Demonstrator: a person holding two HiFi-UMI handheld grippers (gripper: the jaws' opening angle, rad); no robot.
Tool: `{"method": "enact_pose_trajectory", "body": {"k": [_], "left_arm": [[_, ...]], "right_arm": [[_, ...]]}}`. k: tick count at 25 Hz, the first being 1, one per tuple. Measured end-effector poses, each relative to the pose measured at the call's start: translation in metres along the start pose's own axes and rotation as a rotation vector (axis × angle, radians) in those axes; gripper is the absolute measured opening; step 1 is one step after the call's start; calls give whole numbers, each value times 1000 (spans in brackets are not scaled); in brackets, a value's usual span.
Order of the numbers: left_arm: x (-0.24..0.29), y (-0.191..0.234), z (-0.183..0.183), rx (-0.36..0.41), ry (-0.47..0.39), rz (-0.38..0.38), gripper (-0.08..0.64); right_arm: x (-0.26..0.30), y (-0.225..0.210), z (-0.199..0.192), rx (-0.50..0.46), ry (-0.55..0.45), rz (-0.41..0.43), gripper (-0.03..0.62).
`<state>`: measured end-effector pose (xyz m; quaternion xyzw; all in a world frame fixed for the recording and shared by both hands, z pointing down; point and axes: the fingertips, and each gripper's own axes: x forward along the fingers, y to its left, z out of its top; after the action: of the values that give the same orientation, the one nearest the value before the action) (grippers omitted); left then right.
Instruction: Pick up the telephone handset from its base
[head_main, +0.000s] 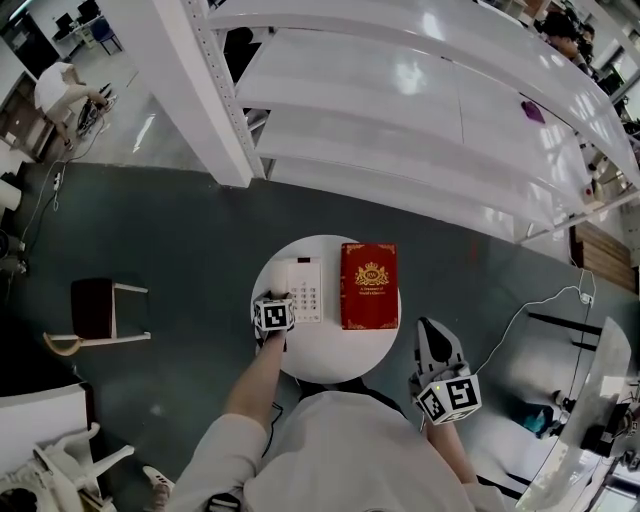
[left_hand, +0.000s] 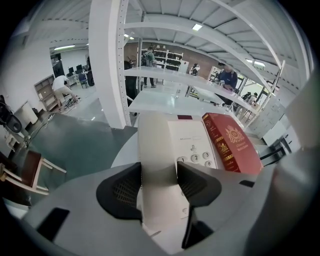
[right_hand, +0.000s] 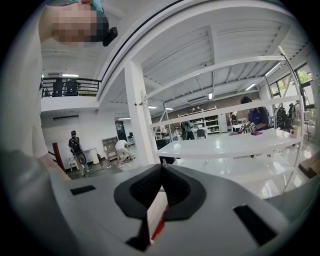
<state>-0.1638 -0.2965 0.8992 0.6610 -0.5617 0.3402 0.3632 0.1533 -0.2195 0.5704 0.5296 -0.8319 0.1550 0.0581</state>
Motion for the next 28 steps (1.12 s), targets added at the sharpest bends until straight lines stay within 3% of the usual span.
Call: {"method": "enact_pose_trajectory", "body": {"k": [11, 19, 28], "left_arm": [[11, 5, -2, -32, 55, 30, 229], [6, 6, -1, -46, 48, 40, 225], [-17, 0, -8, -36, -18, 26, 224]], "right_arm": [[-8, 2, -7, -5, 13, 12, 8], [-19, -3, -6, 0, 6, -6, 8], [-17, 2, -5, 12, -18, 20, 9]]}}
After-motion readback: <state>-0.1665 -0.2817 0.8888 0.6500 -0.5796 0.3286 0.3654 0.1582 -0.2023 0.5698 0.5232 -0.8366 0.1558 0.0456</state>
